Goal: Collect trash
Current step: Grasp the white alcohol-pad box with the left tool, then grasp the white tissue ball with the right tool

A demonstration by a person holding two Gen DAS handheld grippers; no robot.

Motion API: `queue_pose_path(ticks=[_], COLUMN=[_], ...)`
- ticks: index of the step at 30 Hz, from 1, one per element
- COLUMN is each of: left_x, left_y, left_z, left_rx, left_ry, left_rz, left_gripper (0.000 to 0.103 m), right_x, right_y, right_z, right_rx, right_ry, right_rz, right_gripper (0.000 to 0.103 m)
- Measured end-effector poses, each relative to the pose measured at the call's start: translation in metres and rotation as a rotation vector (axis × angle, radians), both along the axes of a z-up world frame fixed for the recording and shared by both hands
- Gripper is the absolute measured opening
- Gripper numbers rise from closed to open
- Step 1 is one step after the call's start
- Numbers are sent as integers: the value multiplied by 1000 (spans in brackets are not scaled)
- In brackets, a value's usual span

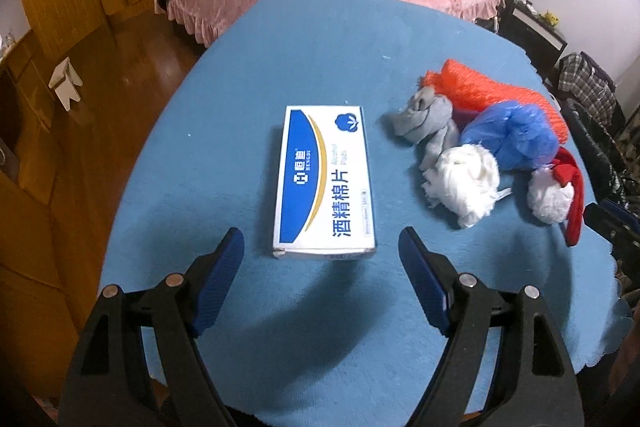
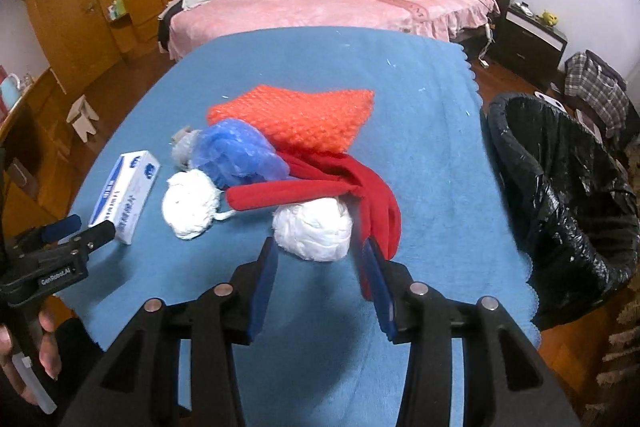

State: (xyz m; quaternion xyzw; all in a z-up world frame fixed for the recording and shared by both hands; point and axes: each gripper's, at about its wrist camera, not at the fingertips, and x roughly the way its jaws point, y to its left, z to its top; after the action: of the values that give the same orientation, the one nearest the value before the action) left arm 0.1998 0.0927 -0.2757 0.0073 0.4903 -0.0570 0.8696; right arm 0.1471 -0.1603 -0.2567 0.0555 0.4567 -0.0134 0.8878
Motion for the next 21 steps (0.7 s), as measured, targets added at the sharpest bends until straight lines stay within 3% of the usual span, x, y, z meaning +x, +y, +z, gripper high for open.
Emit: queue_pose_path(ticks=[9,12,15,21], left_x=[16,18,19,15], left_y=[-3,-5,-8,-9], left_z=[-26,-30,-28,-27], left_rx=[10,24,9,4], left_ry=[33,24,16,11], left_rz=[-14,-15,-31,-41], left_gripper=[77,72,55,54], right_x=[14,20,25,27], right_y=[11,11,13,15], right_z=[-18,-23,-29,-35], right_rx=[-1,-2,-5,-15], right_ry=[28,39,49,60], right_rz=[18,18,20,31], right_gripper=[46,46,46,38])
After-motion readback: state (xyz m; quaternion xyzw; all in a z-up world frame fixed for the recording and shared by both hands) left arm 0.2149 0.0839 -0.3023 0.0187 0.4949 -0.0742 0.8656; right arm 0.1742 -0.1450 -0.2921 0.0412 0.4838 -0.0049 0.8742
